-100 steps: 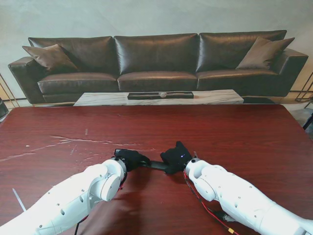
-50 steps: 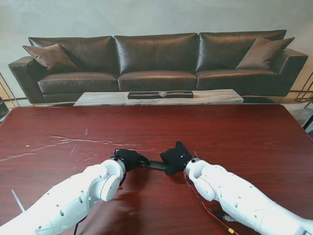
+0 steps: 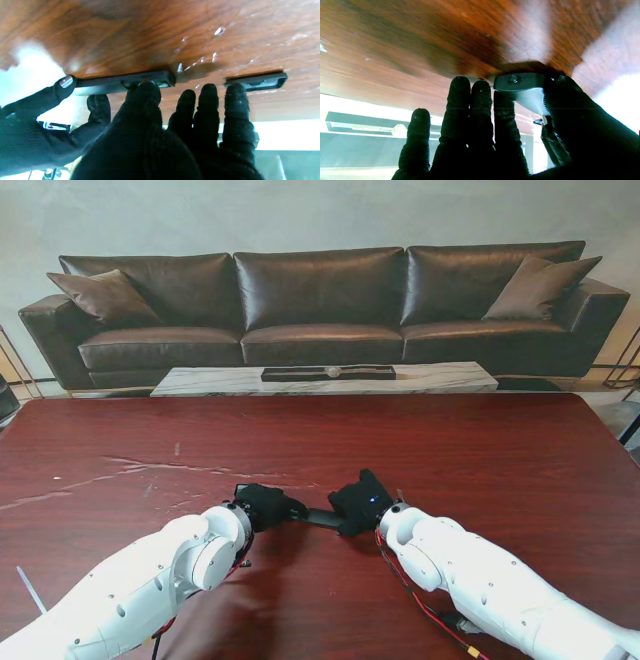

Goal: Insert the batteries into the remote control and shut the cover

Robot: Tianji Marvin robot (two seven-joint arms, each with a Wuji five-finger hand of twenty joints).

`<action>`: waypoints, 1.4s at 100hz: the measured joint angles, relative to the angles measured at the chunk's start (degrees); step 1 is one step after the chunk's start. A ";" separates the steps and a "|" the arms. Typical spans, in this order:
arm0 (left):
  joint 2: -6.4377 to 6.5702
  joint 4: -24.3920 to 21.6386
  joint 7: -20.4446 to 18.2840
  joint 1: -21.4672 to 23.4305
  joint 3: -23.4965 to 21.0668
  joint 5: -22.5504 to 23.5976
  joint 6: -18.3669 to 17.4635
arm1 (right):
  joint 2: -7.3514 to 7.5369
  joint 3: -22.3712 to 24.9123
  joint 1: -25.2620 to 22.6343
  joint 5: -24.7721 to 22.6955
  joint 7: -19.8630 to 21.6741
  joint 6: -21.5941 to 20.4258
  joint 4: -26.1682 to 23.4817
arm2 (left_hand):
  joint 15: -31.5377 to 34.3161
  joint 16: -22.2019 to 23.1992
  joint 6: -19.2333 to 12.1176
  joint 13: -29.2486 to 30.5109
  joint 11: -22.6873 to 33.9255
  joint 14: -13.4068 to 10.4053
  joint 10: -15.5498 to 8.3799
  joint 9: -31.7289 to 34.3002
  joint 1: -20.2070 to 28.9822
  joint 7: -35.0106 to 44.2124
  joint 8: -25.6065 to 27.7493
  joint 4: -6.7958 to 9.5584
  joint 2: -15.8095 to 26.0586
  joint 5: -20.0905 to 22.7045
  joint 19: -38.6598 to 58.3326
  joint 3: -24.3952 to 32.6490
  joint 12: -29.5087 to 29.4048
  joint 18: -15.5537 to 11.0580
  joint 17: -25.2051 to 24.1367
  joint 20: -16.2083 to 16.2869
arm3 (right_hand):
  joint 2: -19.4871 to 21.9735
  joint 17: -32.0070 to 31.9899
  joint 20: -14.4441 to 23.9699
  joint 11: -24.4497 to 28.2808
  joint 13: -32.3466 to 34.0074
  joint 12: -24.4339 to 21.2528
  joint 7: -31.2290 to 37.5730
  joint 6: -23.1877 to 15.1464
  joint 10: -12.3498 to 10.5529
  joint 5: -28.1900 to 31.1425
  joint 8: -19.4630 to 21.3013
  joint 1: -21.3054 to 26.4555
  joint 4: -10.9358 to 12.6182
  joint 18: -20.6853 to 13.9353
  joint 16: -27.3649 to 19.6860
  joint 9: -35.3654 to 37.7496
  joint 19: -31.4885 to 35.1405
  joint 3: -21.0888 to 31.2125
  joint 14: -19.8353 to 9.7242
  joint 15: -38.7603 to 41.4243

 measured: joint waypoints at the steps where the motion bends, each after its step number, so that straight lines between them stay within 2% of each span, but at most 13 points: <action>1: 0.00 0.06 0.07 -0.06 0.05 0.16 -0.15 | 0.01 0.01 -0.01 -0.01 0.01 0.00 -0.01 | -0.42 -0.09 0.00 0.19 -0.21 0.09 0.00 -0.01 0.00 0.11 0.06 0.00 0.00 0.00 -0.09 0.00 -0.12 0.27 -0.12 0.00 | 0.00 0.00 0.00 0.00 0.00 0.00 0.00 0.01 0.00 0.00 0.00 0.00 0.00 0.00 0.00 0.00 0.00 0.00 0.00 0.00; 16: -0.29 1.67 3.08 -0.21 0.04 -0.30 -2.29 | 0.04 0.26 -0.22 -0.12 0.11 0.07 -0.21 | -2.87 -0.80 1.13 -4.17 -2.39 1.02 0.00 -3.13 0.00 4.02 1.62 0.00 0.63 0.00 -2.33 -0.02 -0.47 1.04 -3.86 0.59 | 0.02 0.00 0.00 0.00 0.00 0.00 0.00 0.02 -0.01 0.00 0.00 0.00 0.00 0.00 0.00 0.00 0.00 -0.16 0.00 0.00; 26: -0.34 1.83 3.24 0.13 -0.63 -0.17 -3.52 | 0.10 0.44 -0.34 -0.21 0.35 0.09 -0.40 | -3.67 -1.44 2.45 -4.45 -3.33 1.09 0.00 -4.32 0.00 4.33 1.89 0.00 0.82 -0.69 -3.31 -1.28 -1.02 1.07 -4.92 0.65 | 0.04 0.00 0.00 0.00 0.00 0.00 0.00 0.02 -0.01 0.00 0.00 0.00 0.00 0.00 0.00 0.00 0.00 -0.21 0.00 0.00; 36: -0.34 1.46 3.47 0.87 -2.05 0.65 -4.82 | 0.16 0.54 -0.39 -0.31 0.50 0.10 -0.54 | -4.32 -1.59 5.86 -4.90 -4.24 1.16 0.00 -4.17 0.00 4.91 2.08 0.00 1.50 -0.69 -4.16 -1.87 -1.13 1.08 -5.60 1.28 | 0.04 -0.02 0.00 0.00 0.00 0.00 0.00 0.02 -0.02 0.00 0.00 0.03 0.00 0.00 0.00 0.00 0.00 -0.21 0.00 0.00; 38: -0.33 1.31 3.64 1.06 -2.37 0.92 -5.04 | 0.17 0.57 -0.42 -0.34 0.53 0.10 -0.58 | -4.33 -1.60 6.31 -4.90 -4.43 1.16 0.00 -4.17 0.00 4.93 2.07 0.00 1.50 0.17 -4.16 -1.87 -1.13 1.09 -5.60 1.32 | 0.04 -0.02 0.00 0.00 0.00 0.00 0.00 0.02 -0.02 0.00 0.00 0.04 0.00 0.00 0.00 0.00 0.00 -0.21 0.00 0.00; 44: -0.26 0.71 4.37 1.72 -3.37 2.05 -5.80 | 0.22 0.63 -0.48 -0.40 0.57 0.10 -0.66 | -4.34 -1.61 6.67 -4.90 -4.63 1.16 0.00 -4.17 0.00 5.60 2.08 0.00 1.50 -1.59 -4.32 -2.05 -1.13 1.12 -5.60 1.41 | 0.04 -0.37 0.00 0.00 0.00 0.00 0.00 0.02 -0.02 0.00 0.00 0.06 0.00 0.00 0.00 0.00 0.00 -0.21 0.00 0.00; 53: -0.15 -0.47 5.37 2.85 -5.12 3.18 -7.34 | 0.27 0.66 -0.51 -0.47 0.61 0.10 -0.74 | -4.40 -1.61 6.67 -4.90 -5.16 1.17 0.00 -4.17 0.00 5.60 2.08 0.00 1.50 -1.96 -4.61 -2.30 -1.14 1.12 -5.60 2.01 | 0.05 -0.48 0.00 0.00 0.00 0.00 0.00 0.02 -0.05 0.00 0.00 0.08 0.00 0.00 0.00 0.00 0.00 -0.21 0.00 0.00; 69: 0.29 -4.48 5.15 5.55 -8.80 6.61 -8.17 | 0.30 0.78 -0.59 -0.56 0.70 0.10 -0.83 | -4.47 -1.61 7.53 -4.90 -5.35 1.17 0.00 -4.17 0.00 5.57 1.56 0.00 2.06 -2.50 -4.68 -2.95 -1.13 1.13 -5.60 2.69 | 0.06 -0.49 0.00 0.00 0.00 0.00 0.00 0.02 -0.10 0.00 0.00 0.09 0.00 0.00 0.00 0.00 0.00 -0.21 0.00 0.00; 75: 0.59 -6.97 3.44 7.16 -10.90 9.16 -8.15 | 0.30 0.78 -0.59 -0.56 0.69 0.09 -0.83 | -5.14 -1.61 9.34 -4.90 -5.39 1.17 0.00 -4.17 0.00 5.44 1.56 0.00 2.06 -2.54 -5.21 -3.43 -1.13 1.13 -5.60 2.72 | 0.06 -0.50 0.00 0.00 0.00 0.00 0.00 0.02 -0.11 0.00 0.00 0.09 0.00 0.00 0.00 0.00 0.00 -0.21 0.00 0.00; 86: 1.49 -12.30 -2.92 10.31 -14.80 13.76 -8.19 | 0.31 0.67 -0.52 -0.54 0.57 0.01 -0.75 | -5.26 -1.61 13.45 -6.00 -5.73 0.14 0.01 -4.88 -0.14 4.97 1.62 0.00 2.06 -3.10 -5.31 -4.21 -1.13 1.04 -5.54 3.37 | 0.06 -0.50 0.00 0.00 0.00 0.00 0.00 0.02 -0.11 0.00 0.00 0.10 0.00 0.00 0.00 0.00 0.00 -0.21 0.00 0.00; 100: 2.24 -15.43 -3.98 14.17 -18.95 19.79 -8.67 | 0.31 0.58 -0.42 -0.44 0.46 -0.17 -0.61 | -5.28 -1.17 17.53 -6.00 -5.73 -0.50 0.01 -4.88 -0.53 4.97 3.24 0.00 2.06 -3.08 -5.34 -5.31 -0.35 0.35 -4.88 3.43 | 0.06 -0.50 0.00 0.04 0.00 0.00 0.00 0.02 -0.15 0.00 0.38 0.11 0.01 0.00 0.00 0.02 0.00 -0.21 0.00 0.00; 121: 3.29 -19.34 -9.55 19.26 -23.75 25.73 -9.59 | 0.30 0.32 -0.22 -0.32 0.45 -0.24 -0.48 | -4.47 0.03 18.61 -5.98 -5.09 -1.40 0.01 -5.98 -2.26 3.58 3.28 0.00 2.06 -3.05 -5.41 -5.94 0.77 -0.37 -4.66 4.04 | 0.07 -0.50 0.00 0.24 0.00 0.00 0.00 0.02 -0.15 0.00 0.61 0.11 0.01 0.00 0.00 0.02 0.00 -0.21 0.00 -0.03; 140: 3.69 -22.14 -12.87 22.77 -26.27 27.83 -9.64 | 0.30 0.02 -0.03 -0.20 0.54 -0.13 -0.44 | -3.68 0.52 18.93 -5.98 -4.53 -1.47 0.01 -5.98 -4.33 2.65 3.28 0.00 2.06 -3.11 -5.44 -6.47 1.26 -0.91 -4.30 4.05 | 0.07 -0.51 0.00 0.46 0.00 0.00 0.04 0.02 -0.15 0.01 0.67 0.11 0.01 0.00 0.00 0.03 0.00 -0.23 0.00 -0.05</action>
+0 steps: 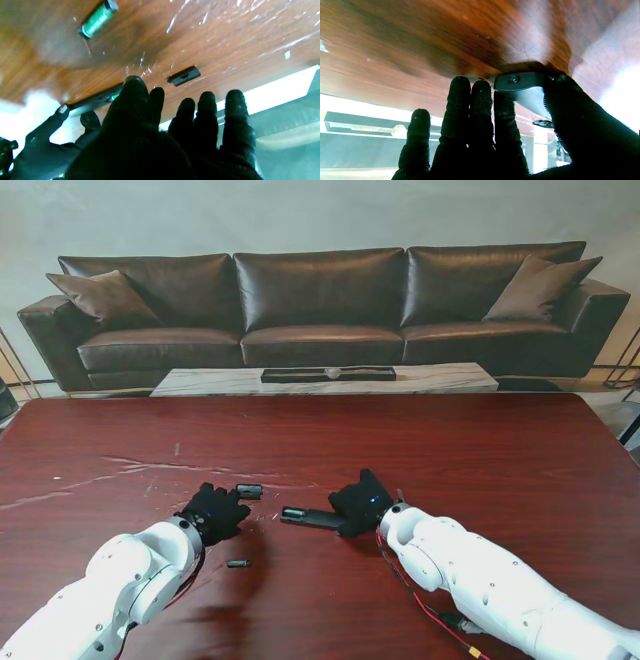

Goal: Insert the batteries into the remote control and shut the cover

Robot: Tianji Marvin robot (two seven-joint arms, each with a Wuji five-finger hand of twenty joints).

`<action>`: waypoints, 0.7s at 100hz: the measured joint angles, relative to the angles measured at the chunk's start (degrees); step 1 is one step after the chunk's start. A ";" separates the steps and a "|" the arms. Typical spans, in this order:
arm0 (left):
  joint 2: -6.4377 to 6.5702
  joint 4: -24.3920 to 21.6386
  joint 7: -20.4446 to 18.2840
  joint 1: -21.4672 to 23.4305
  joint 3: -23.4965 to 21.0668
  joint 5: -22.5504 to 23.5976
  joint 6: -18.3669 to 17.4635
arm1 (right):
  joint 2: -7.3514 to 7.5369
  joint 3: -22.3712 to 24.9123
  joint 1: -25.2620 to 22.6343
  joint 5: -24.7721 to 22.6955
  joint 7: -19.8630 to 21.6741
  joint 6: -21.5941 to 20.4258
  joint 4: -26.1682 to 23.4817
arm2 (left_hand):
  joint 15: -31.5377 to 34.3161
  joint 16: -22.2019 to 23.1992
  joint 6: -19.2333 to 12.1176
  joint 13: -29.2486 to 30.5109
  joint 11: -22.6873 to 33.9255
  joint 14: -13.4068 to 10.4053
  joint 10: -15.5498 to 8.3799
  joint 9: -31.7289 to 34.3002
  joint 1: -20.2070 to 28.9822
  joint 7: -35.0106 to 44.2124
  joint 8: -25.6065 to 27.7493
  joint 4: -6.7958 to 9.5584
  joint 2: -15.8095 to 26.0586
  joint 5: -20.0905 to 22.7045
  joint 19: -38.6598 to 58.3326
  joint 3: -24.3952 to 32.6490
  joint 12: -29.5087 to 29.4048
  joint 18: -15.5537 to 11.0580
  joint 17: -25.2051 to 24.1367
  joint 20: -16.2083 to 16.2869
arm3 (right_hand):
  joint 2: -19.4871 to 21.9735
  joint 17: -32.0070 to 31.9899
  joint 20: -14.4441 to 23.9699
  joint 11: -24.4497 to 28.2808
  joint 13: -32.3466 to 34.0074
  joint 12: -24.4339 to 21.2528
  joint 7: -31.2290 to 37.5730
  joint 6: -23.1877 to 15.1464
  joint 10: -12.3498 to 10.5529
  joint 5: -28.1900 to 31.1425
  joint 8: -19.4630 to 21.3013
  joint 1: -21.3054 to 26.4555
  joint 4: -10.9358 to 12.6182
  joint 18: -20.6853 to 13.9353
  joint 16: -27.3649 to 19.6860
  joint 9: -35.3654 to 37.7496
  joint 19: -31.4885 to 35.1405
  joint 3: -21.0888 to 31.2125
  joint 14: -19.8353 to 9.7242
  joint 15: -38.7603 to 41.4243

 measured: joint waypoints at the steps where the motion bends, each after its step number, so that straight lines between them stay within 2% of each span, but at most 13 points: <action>1: 0.02 -0.16 -0.21 0.17 -0.09 0.09 0.02 | 0.00 -0.01 0.01 0.00 0.01 0.01 0.00 | 0.01 0.00 0.00 0.00 0.02 0.00 0.00 0.00 -0.13 -0.03 0.00 0.00 0.00 -0.02 0.00 0.00 0.01 -0.01 0.01 0.00 | 0.00 0.00 0.00 0.00 0.00 0.00 0.01 0.00 0.00 0.00 0.00 0.00 0.00 0.00 0.00 0.00 0.00 0.00 0.00 0.00; 16: 0.17 -1.58 -1.70 2.08 -0.84 0.58 0.12 | 0.01 0.02 0.00 -0.08 0.12 0.06 -0.08 | 0.02 0.22 0.03 0.00 0.30 0.00 0.00 0.00 -0.70 -0.07 0.00 0.00 0.00 -0.09 -0.04 -0.06 0.90 -0.03 0.01 0.00 | 0.00 0.00 0.00 0.01 0.00 0.00 0.04 0.00 0.00 0.00 0.01 0.00 0.00 0.00 0.00 0.00 0.00 0.00 0.00 -0.01; 31: 0.32 -3.24 -5.31 3.32 -0.89 1.11 0.26 | 0.02 0.41 -0.27 -0.32 0.15 0.07 -0.20 | 0.03 0.32 0.03 0.00 0.59 -0.40 0.00 0.00 -1.31 -0.07 0.01 0.00 -0.30 -0.07 -0.18 -0.06 1.10 -0.08 0.01 0.00 | 0.01 0.00 0.00 -0.05 0.00 -0.01 0.04 0.00 -0.07 0.00 0.02 0.00 0.00 0.01 0.00 0.00 0.00 0.00 0.00 -0.02; 48: 0.47 -3.99 -6.54 4.12 0.06 1.19 2.19 | 0.03 0.64 -0.47 -0.49 0.04 0.07 -0.27 | 1.32 1.47 0.03 0.00 1.20 -0.64 0.00 0.00 -1.31 -0.08 0.37 0.00 -0.33 -0.06 -0.23 -0.05 2.31 -0.18 0.01 0.70 | 0.05 0.00 0.00 -0.06 0.00 -0.01 0.04 0.00 -0.09 0.00 0.02 0.00 0.00 0.01 0.00 0.00 0.00 0.00 0.00 -0.02; 70: 0.60 -4.04 -8.59 3.96 1.75 1.10 3.03 | 0.03 0.70 -0.52 -0.36 -0.01 0.06 -0.27 | 1.83 2.24 0.03 0.00 1.52 -1.20 0.00 -1.12 -1.31 -0.09 0.93 0.00 -0.88 -0.09 -0.17 -0.06 3.36 -0.23 0.01 1.33 | 0.07 0.00 0.00 -0.06 0.00 -0.01 0.04 0.00 -0.09 0.00 0.02 0.00 0.00 0.01 0.00 0.00 0.00 0.00 0.00 -0.04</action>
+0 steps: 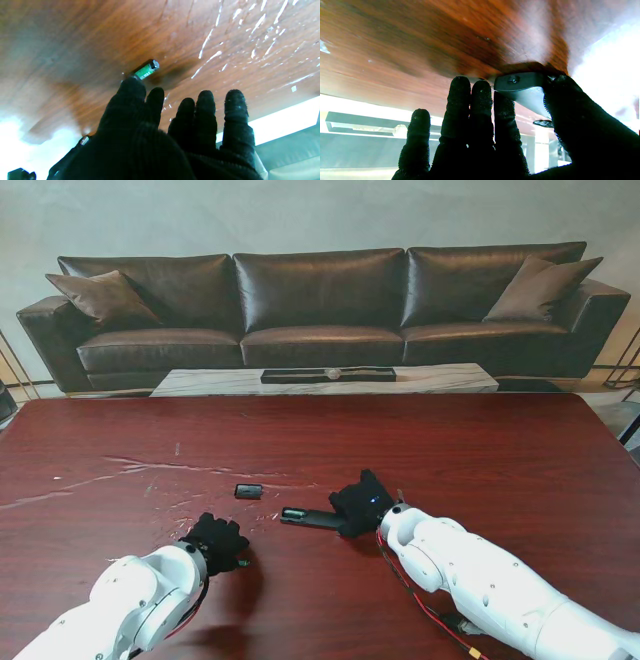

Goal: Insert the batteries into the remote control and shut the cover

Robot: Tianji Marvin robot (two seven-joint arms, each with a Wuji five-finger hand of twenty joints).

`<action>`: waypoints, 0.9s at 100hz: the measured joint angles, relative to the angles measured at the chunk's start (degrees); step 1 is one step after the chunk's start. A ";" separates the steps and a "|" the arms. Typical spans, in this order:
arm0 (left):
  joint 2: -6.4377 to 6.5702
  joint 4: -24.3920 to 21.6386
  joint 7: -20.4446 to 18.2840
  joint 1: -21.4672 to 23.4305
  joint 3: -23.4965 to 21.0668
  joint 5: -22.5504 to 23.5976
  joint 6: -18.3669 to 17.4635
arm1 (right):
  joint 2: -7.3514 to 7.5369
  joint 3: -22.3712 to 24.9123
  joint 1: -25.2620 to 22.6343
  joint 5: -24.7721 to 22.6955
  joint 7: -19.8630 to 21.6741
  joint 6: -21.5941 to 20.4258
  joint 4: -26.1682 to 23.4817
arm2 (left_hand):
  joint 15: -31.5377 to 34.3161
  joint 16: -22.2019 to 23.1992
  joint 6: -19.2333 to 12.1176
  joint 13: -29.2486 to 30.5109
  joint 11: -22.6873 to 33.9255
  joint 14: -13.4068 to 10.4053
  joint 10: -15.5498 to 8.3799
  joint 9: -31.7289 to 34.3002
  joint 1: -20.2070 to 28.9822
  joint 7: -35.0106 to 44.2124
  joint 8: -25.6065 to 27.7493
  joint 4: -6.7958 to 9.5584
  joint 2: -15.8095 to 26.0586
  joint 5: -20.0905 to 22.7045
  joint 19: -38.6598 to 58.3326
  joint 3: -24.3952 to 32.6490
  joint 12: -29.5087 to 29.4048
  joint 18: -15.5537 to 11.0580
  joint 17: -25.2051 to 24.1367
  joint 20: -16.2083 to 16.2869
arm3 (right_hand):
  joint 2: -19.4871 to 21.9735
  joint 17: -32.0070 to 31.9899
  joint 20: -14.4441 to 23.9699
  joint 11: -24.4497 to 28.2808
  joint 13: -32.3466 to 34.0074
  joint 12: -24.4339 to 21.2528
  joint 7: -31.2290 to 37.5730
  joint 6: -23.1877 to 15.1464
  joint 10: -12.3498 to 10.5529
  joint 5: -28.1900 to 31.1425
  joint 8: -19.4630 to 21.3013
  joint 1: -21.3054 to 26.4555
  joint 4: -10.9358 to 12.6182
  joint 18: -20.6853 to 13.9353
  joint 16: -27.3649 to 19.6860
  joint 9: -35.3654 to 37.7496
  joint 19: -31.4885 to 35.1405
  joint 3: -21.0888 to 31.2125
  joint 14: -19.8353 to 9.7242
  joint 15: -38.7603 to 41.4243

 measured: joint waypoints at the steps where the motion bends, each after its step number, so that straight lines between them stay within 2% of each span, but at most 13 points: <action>1: 0.01 0.02 -0.08 -0.04 0.10 -0.04 0.07 | 0.00 0.00 0.00 0.00 0.00 0.00 0.00 | 0.00 0.01 0.00 0.00 0.00 0.00 0.00 0.00 0.00 0.00 0.02 0.00 0.00 0.00 0.00 0.00 0.01 0.00 0.00 0.04 | 0.00 0.00 0.00 0.00 0.00 0.00 0.00 0.00 0.00 0.00 0.00 0.00 0.00 0.00 0.00 0.00 0.00 0.00 0.00 0.00; 30: 0.08 0.21 -2.60 -0.98 1.72 -0.81 1.60 | 0.00 0.13 -0.06 0.01 0.01 -0.04 0.00 | 0.51 1.31 0.70 0.00 1.29 -0.43 0.00 -0.03 0.00 0.98 2.25 0.00 -0.02 -2.11 0.30 0.00 2.07 -0.61 -0.01 0.82 | 0.00 0.00 0.00 0.00 0.00 0.00 0.00 0.00 -0.06 0.00 0.00 0.00 0.00 0.00 0.00 0.00 0.00 0.00 0.00 -0.01; 41: 0.07 0.13 -2.89 -0.99 1.94 0.01 1.98 | 0.00 0.14 -0.08 0.01 -0.01 -0.04 0.00 | 1.61 2.23 1.22 0.15 2.77 -1.10 -0.21 -0.04 0.20 2.58 5.16 0.00 -1.24 -2.40 1.38 0.13 3.47 -1.01 0.33 1.74 | 0.00 0.00 0.00 0.00 0.00 0.00 0.00 0.00 -0.07 0.00 0.00 0.00 0.00 0.00 0.00 0.00 0.00 -0.01 0.00 -0.01; 51: 0.07 0.48 -2.80 -1.32 2.64 2.23 2.12 | 0.00 0.28 -0.16 0.01 -0.02 -0.07 -0.02 | 3.14 3.44 1.13 0.59 5.18 -1.75 -0.40 -1.24 1.97 10.01 12.55 0.00 -2.85 -5.11 2.64 0.92 5.34 -1.48 0.73 2.93 | 0.01 0.00 0.00 0.00 0.00 0.00 0.00 -0.01 -0.08 0.00 0.00 0.00 0.00 0.00 0.00 -0.03 0.00 -0.02 0.00 -0.01; 63: 0.07 2.15 -1.43 -2.30 3.53 2.43 2.62 | 0.01 0.66 -0.40 -0.10 0.02 -0.19 -0.12 | 5.14 4.81 1.86 0.59 7.19 -2.46 -0.54 -1.29 3.00 19.41 22.43 0.00 -5.02 -8.90 4.19 1.75 6.78 -2.13 1.10 4.27 | 0.05 0.00 0.00 0.00 0.00 0.00 0.00 -0.06 -0.08 0.00 0.00 0.39 0.00 0.00 0.00 -0.03 0.00 -0.52 -0.01 -0.01; 74: 0.07 3.77 0.25 -3.26 4.31 2.26 3.45 | 0.07 0.84 -0.50 -0.28 0.09 -0.30 -0.22 | 6.72 5.97 1.27 0.61 9.23 -3.07 -1.20 -1.29 3.02 27.31 24.70 0.00 -5.85 -10.71 5.75 3.99 8.17 -2.34 1.34 5.03 | 0.15 0.00 0.00 0.00 0.00 0.00 0.00 -0.06 -0.08 0.00 0.00 0.43 0.00 0.00 0.00 -0.03 0.00 -0.73 -0.01 -0.01; 90: 0.08 5.02 2.24 -3.93 5.08 0.98 5.15 | 0.12 0.86 -0.50 -0.35 0.14 -0.33 -0.25 | 7.92 6.77 0.30 0.64 11.08 -3.44 -1.63 -1.29 3.54 31.95 25.32 0.04 -5.85 -12.35 7.06 4.92 9.15 -2.36 1.37 5.67 | 0.27 0.00 0.00 0.00 0.00 0.00 0.00 -0.06 -0.12 0.00 0.00 0.44 0.00 0.00 0.00 -0.03 0.00 -0.81 -0.01 -0.01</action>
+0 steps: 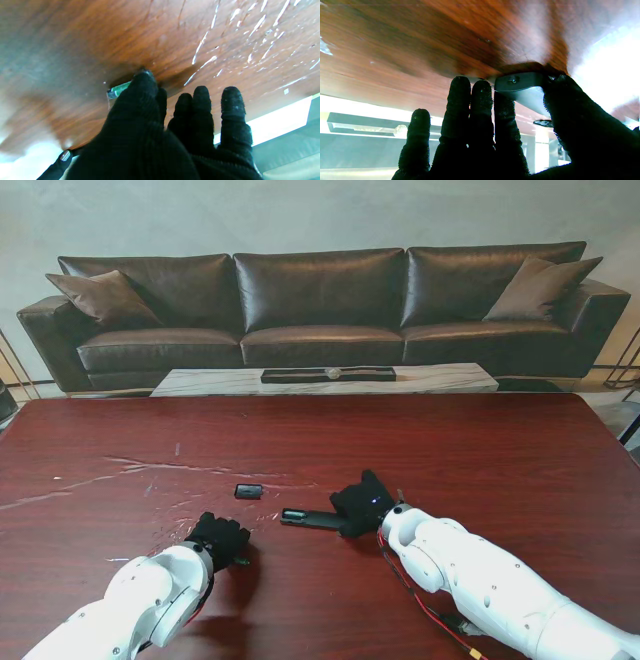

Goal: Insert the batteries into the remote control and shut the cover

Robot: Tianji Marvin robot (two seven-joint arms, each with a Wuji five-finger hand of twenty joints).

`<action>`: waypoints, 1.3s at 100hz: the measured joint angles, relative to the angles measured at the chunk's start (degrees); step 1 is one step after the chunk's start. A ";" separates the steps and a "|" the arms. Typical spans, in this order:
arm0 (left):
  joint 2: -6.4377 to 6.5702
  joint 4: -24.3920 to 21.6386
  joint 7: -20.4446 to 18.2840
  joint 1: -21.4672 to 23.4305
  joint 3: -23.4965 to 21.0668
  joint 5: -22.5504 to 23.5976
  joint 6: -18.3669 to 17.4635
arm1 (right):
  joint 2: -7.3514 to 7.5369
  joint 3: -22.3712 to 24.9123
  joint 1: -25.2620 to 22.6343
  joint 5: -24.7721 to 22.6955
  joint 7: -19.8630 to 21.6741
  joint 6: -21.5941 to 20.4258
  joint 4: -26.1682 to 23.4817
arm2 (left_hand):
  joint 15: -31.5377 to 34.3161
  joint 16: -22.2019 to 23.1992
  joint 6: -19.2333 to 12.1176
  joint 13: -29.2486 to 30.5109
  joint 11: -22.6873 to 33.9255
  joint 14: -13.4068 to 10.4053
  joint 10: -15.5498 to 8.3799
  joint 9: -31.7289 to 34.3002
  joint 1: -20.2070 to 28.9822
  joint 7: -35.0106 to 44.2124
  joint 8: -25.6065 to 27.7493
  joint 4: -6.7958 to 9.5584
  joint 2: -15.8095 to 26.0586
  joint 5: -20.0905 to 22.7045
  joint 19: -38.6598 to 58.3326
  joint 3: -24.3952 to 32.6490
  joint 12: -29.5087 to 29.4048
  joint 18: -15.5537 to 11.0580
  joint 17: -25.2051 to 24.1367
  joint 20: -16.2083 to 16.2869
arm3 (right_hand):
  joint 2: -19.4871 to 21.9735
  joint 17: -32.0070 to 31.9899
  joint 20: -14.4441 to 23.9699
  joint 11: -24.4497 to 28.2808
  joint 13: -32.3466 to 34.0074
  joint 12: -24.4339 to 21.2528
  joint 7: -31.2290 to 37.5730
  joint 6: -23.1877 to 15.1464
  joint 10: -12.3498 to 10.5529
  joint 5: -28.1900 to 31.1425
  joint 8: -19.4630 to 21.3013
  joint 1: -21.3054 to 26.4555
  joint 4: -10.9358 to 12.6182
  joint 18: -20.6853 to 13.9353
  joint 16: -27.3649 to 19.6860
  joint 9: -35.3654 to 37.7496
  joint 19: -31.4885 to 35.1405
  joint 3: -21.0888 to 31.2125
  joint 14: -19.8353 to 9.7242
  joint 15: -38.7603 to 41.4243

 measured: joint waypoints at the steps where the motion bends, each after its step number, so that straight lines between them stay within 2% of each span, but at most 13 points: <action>1: 0.00 0.01 0.00 -0.02 0.03 -0.06 0.04 | 0.00 0.00 0.00 0.00 0.00 0.00 0.00 | 0.02 0.00 -0.01 0.08 0.03 0.00 0.00 0.00 0.03 0.05 0.00 0.00 0.00 0.00 0.01 0.01 0.06 0.00 0.01 0.00 | 0.00 0.00 0.00 0.00 0.00 0.00 0.00 0.00 0.00 0.00 0.00 0.00 0.00 0.00 0.00 0.00 0.00 0.00 0.00 0.00; 18: 0.13 0.72 1.38 -0.69 1.23 -0.59 0.27 | 0.02 0.00 0.02 0.00 0.06 0.03 -0.02 | 0.30 0.02 -0.46 0.56 0.67 -0.06 0.00 0.00 2.71 4.64 0.26 0.05 -1.22 -0.02 0.36 1.85 0.21 0.00 0.40 0.60 | 0.03 -0.03 0.00 0.00 0.00 0.00 0.00 0.00 -0.07 0.00 0.00 0.00 0.00 0.00 0.00 0.00 0.00 -0.01 0.00 0.00; 35: 0.33 2.24 3.17 -2.48 3.28 -4.29 1.06 | 0.03 0.00 0.02 0.04 0.08 0.03 -0.02 | 0.31 0.02 -0.66 0.57 0.67 -0.06 0.00 0.00 3.41 10.78 1.51 0.40 -5.62 0.63 0.37 11.52 0.22 0.00 0.51 0.64 | 0.14 -0.07 0.00 0.00 0.00 0.00 0.00 0.00 -0.07 0.00 0.00 0.00 0.00 0.00 0.00 0.00 0.00 -0.04 0.00 0.00; 48: 0.33 3.51 4.38 -3.86 4.53 -4.98 1.06 | 0.04 0.11 -0.01 0.04 0.08 0.06 -0.02 | 0.31 -0.13 -1.90 0.57 0.67 -0.06 -0.01 0.00 3.32 13.65 1.71 0.40 -5.87 3.29 0.37 16.08 -0.06 0.00 0.51 0.65 | 0.21 -0.07 0.00 0.00 0.00 0.00 0.00 0.00 -0.10 0.00 0.00 0.00 0.00 0.00 0.00 0.00 0.00 -0.07 0.00 0.00; 69: 0.29 4.68 5.36 -5.02 5.32 -6.19 0.81 | 0.03 0.35 -0.21 0.04 -0.05 0.11 -0.02 | -1.11 2.83 -3.58 0.60 0.04 0.14 -0.01 0.00 3.18 16.35 2.61 -0.69 -8.23 5.77 0.37 18.92 -1.37 0.00 0.43 0.65 | 0.29 -0.07 0.00 0.08 -0.01 0.00 0.00 0.00 -0.22 0.00 0.00 0.00 0.00 0.00 0.00 -0.19 0.00 -0.10 0.00 0.00; 72: 0.28 4.76 5.39 -5.08 5.33 -6.21 0.78 | 0.03 0.37 -0.23 0.04 -0.07 0.11 -0.02 | -1.17 2.88 -4.06 0.60 -0.01 0.15 -0.01 0.00 3.07 16.93 2.68 -1.58 -8.50 5.87 0.37 19.45 -1.72 0.00 0.43 0.65 | 0.29 -0.07 0.00 0.12 -0.01 0.00 0.00 0.00 -0.27 0.00 0.00 0.00 0.00 0.00 0.00 -0.28 0.00 -0.10 0.00 0.00; 82: 0.27 4.88 5.36 -5.17 5.39 -6.20 0.76 | 0.03 0.49 -0.32 0.04 -0.10 0.11 -0.05 | -2.00 2.93 -4.83 0.61 -0.15 0.16 -0.01 0.01 2.57 17.91 3.52 -1.65 -8.87 6.23 0.37 20.65 -2.23 0.00 0.43 0.65 | 0.32 -0.07 0.00 0.16 -0.01 0.00 0.00 0.00 -0.29 0.00 0.00 0.00 0.00 0.00 0.00 -0.31 0.00 -0.11 0.00 0.00; 87: 0.26 4.90 5.30 -5.17 5.39 -6.20 0.76 | 0.03 0.54 -0.35 0.04 -0.11 0.11 -0.05 | -2.60 2.92 -8.28 0.61 -0.26 0.17 0.21 -0.17 2.62 20.48 4.26 -1.65 -9.47 7.26 0.37 22.67 -2.31 0.00 0.39 0.65 | 0.33 -0.07 0.00 0.16 -0.01 0.00 0.00 0.00 -0.29 0.00 0.00 0.00 0.00 0.00 0.00 -0.31 0.00 -0.11 0.00 0.00; 89: 0.26 4.94 5.30 -5.17 5.39 -6.20 0.76 | 0.03 0.55 -0.36 0.04 -0.13 0.11 -0.05 | -2.63 2.92 -11.32 0.61 -0.28 0.20 0.57 -0.52 2.69 22.28 4.38 -1.65 -9.20 9.21 0.37 23.98 -2.23 0.00 0.35 0.65 | 0.33 -0.07 0.00 0.16 -0.01 0.00 0.00 0.00 -0.29 0.00 0.00 0.00 0.00 0.00 0.00 -0.31 0.00 -0.11 0.00 0.00; 92: 0.24 5.04 5.36 -5.14 5.39 -6.21 0.71 | 0.04 0.55 -0.36 0.04 -0.14 0.11 -0.05 | -2.65 2.93 -13.81 0.61 -0.87 0.47 1.34 -0.85 2.70 23.36 4.77 -1.65 -9.13 11.97 0.37 24.94 -2.01 0.00 0.35 0.65 | 0.33 -0.07 0.00 0.16 -0.01 0.00 0.00 0.00 -0.29 0.00 0.00 0.00 0.00 0.00 0.00 -0.32 0.00 -0.12 0.00 0.00; 107: 0.22 5.79 7.29 -5.21 5.47 -7.73 0.31 | 0.04 0.52 -0.36 0.03 -0.18 0.11 -0.03 | -2.69 2.79 -15.22 0.61 -0.87 1.45 2.35 -0.85 2.73 24.23 4.70 -1.57 -8.98 13.28 0.37 26.31 -2.00 0.00 0.13 0.65 | 0.35 -0.07 0.00 0.24 -0.01 0.00 0.00 0.00 -0.29 0.00 0.00 0.00 0.00 0.00 0.00 -0.32 0.00 -0.12 -0.01 0.00; 118: 0.23 6.25 7.87 -5.69 5.94 -8.38 0.23 | 0.04 0.47 -0.32 0.06 -0.18 0.13 -0.01 | -2.69 0.61 -15.22 0.38 -1.20 1.57 2.38 -0.83 2.81 24.00 3.89 -1.50 -8.98 14.61 0.32 26.69 -3.43 0.00 0.06 0.65 | 0.35 -0.07 0.00 0.26 -0.01 0.00 0.00 0.00 -0.29 0.00 0.00 0.00 0.00 0.00 0.00 -0.32 0.00 -0.12 -0.01 0.00; 130: 0.18 6.50 8.58 -5.92 6.01 -9.27 -0.06 | 0.04 0.44 -0.31 0.07 -0.17 0.15 -0.01 | -2.74 -1.41 -14.50 0.54 -2.33 1.38 0.94 0.02 2.81 22.32 1.68 -1.50 -8.17 15.20 0.15 26.09 -5.13 0.00 0.02 0.65 | 0.35 -0.07 0.01 0.30 -0.01 0.00 0.00 0.00 -0.29 0.00 0.00 0.00 0.00 0.00 0.00 -0.32 0.00 -0.12 -0.01 0.00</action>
